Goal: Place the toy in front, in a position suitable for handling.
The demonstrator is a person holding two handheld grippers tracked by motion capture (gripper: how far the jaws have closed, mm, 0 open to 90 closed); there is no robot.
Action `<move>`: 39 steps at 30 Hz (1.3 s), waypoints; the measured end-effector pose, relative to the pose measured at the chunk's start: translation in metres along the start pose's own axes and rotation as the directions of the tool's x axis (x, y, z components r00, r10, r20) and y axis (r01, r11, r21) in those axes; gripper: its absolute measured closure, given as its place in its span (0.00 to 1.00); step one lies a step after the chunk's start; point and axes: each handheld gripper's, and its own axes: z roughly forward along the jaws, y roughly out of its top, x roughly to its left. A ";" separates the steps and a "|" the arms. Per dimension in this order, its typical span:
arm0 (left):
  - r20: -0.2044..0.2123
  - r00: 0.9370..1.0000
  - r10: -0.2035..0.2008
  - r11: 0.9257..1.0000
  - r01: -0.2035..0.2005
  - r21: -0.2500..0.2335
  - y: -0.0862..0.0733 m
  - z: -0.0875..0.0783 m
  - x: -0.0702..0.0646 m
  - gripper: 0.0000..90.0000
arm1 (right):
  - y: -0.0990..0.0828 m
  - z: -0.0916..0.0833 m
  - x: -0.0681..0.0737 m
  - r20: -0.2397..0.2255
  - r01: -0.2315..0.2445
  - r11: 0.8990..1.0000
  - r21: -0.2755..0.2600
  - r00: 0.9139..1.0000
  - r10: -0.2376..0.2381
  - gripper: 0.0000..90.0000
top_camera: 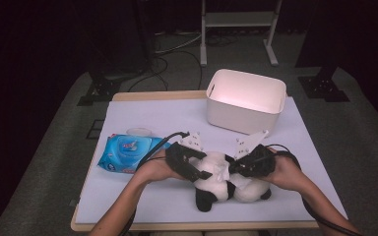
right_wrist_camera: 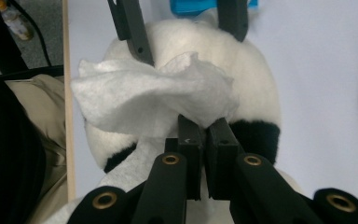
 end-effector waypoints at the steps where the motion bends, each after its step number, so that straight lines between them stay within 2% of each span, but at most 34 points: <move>1: -0.004 1.000 0.005 1.000 -0.005 0.002 0.001 0.000 0.000 0.34 | -0.001 -0.003 -0.001 0.001 -0.005 1.000 0.000 1.000 0.005 0.95; 3: -0.010 1.000 0.006 1.000 -0.006 0.011 0.003 0.000 -0.001 0.34 | -0.006 -0.013 -0.004 0.025 -0.011 1.000 0.025 1.000 0.011 0.95; 7: -0.005 1.000 0.007 1.000 -0.007 0.005 0.003 0.000 0.000 0.34 | -0.023 -0.025 -0.010 0.043 -0.057 0.997 0.048 0.998 0.055 0.95; 9: -0.004 1.000 0.006 1.000 -0.006 -0.001 0.002 0.001 0.001 0.34 | -0.032 -0.032 -0.012 0.048 -0.090 0.995 0.043 0.995 0.088 0.95; 12: 0.000 1.000 0.003 1.000 -0.003 -0.002 0.002 0.001 0.001 0.34 | -0.044 -0.039 -0.015 0.063 -0.114 0.993 0.043 0.992 0.111 0.95; 19: 0.022 1.000 0.001 1.000 -0.001 -0.010 0.000 0.001 0.001 0.36 | -0.058 -0.048 -0.021 0.072 -0.163 0.986 0.040 0.985 0.160 0.95; 24: 0.031 0.999 -0.008 1.000 0.008 -0.013 0.000 0.002 0.000 0.36 | -0.054 -0.044 -0.025 0.039 -0.173 0.985 0.024 0.984 0.172 0.95; 31: 0.033 0.999 0.020 1.000 -0.020 -0.005 0.001 0.002 -0.003 0.37 | -0.034 -0.027 -0.033 -0.002 -0.142 0.990 0.025 0.990 0.142 0.95; 35: 0.037 0.999 0.019 1.000 -0.019 -0.009 -0.001 0.001 -0.003 0.38 | -0.026 -0.018 -0.038 -0.013 -0.135 0.990 0.029 0.991 0.135 0.95; 39: 0.041 0.999 0.011 1.000 -0.010 -0.020 -0.003 0.001 -0.002 0.38 | -0.027 -0.018 -0.042 -0.015 -0.144 0.989 0.033 0.989 0.144 0.95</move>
